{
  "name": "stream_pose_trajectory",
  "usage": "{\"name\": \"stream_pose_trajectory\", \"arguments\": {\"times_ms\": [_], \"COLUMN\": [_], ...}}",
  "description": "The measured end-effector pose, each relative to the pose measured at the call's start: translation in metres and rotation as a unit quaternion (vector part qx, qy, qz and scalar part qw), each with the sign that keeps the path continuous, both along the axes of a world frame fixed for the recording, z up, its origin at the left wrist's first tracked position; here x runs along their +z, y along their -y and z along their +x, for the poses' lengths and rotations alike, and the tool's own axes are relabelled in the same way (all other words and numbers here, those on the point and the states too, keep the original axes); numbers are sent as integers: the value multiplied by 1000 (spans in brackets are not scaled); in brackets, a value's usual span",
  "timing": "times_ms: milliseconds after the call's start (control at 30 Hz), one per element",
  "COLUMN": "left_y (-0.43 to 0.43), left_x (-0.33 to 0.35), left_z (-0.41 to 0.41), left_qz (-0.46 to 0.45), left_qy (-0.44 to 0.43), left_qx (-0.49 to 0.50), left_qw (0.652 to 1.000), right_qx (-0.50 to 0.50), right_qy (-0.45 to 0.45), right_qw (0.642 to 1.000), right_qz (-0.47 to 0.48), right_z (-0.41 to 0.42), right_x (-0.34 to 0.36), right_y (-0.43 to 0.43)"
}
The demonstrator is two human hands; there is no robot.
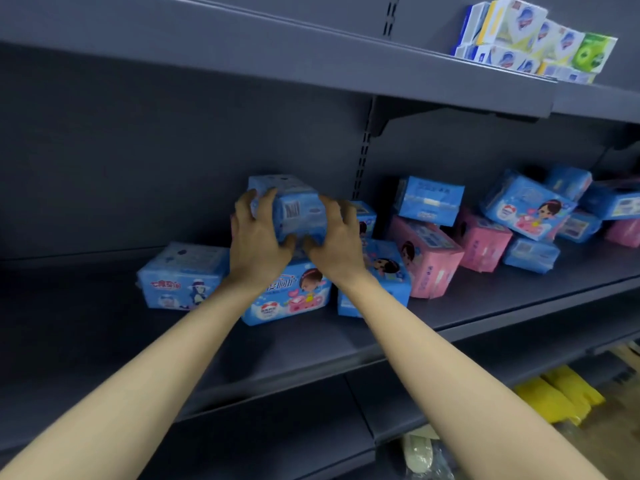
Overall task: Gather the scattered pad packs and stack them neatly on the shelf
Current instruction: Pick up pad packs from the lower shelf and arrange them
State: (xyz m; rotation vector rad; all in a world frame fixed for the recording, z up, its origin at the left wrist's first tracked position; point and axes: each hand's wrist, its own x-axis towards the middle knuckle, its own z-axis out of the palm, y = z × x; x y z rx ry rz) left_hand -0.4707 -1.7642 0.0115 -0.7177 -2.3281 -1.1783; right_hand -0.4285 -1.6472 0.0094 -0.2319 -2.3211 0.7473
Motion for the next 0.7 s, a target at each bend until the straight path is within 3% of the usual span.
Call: {"name": "stream_pose_trajectory", "arguments": {"times_ms": [500,700], "left_y": [10,0], "left_x": [6,5], "left_z": [-24,-25], "left_qz": [-90,-61], "left_qy": [80,70], "left_qx": [-16,-32], "left_qw": [993,995], "right_qx": [49,20], "right_qy": [72,54], "right_qw": [995,997], "right_qz": [-57,-57], "right_z": [-23,-25], "right_x": [15,19], "right_y": [4,6]}}
